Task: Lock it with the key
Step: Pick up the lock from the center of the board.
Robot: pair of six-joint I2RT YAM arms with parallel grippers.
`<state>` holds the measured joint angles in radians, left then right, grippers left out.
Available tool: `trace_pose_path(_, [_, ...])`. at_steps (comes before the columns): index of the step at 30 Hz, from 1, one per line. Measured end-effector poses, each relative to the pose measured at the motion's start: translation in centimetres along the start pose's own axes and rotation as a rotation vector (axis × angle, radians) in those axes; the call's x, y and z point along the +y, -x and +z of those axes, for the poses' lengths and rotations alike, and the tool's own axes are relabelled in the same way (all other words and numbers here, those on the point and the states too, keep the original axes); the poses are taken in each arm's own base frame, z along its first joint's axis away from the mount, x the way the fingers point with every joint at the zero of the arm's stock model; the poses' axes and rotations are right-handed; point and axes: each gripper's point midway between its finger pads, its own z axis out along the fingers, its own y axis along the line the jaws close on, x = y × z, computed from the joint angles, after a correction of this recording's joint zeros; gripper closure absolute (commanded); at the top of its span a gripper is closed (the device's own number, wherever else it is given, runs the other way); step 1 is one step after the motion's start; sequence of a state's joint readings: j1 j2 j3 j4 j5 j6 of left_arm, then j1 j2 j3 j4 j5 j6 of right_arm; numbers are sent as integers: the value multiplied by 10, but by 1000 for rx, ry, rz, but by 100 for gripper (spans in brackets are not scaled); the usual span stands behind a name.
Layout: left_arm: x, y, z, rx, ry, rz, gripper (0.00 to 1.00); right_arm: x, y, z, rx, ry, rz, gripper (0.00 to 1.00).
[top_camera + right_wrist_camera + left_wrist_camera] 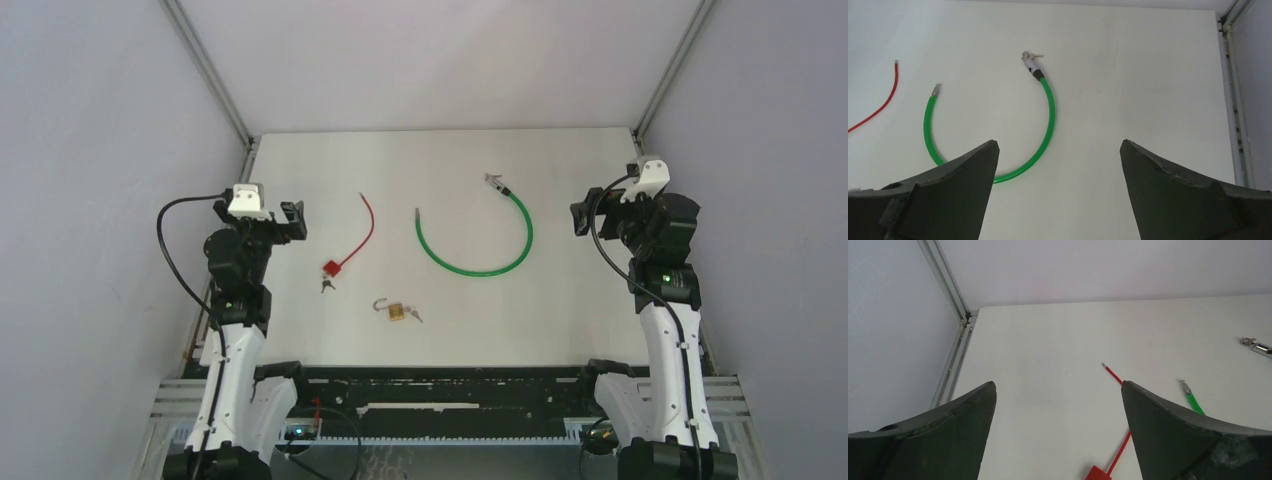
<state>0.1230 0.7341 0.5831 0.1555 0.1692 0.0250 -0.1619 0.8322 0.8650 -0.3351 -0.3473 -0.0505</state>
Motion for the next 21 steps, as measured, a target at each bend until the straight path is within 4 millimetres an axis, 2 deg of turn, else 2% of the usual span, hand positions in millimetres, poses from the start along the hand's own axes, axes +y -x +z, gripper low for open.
trace_pose_path(9, [-3, 0, 0, 0, -19, 0, 0, 9, -4, -1, 17, 58, -19, 0])
trace_pose_path(16, [-8, -8, 0, 17, -47, 9, 0, 11, -5, -1, 19, 71, -22, 0])
trace_pose_path(19, [-25, -20, -1, 60, -167, 82, 0, 15, -5, -1, 20, 92, -26, 0])
trace_pose_path(21, [-43, -43, -4, 157, -296, 179, 0, 20, -6, -1, 20, 119, -38, 0])
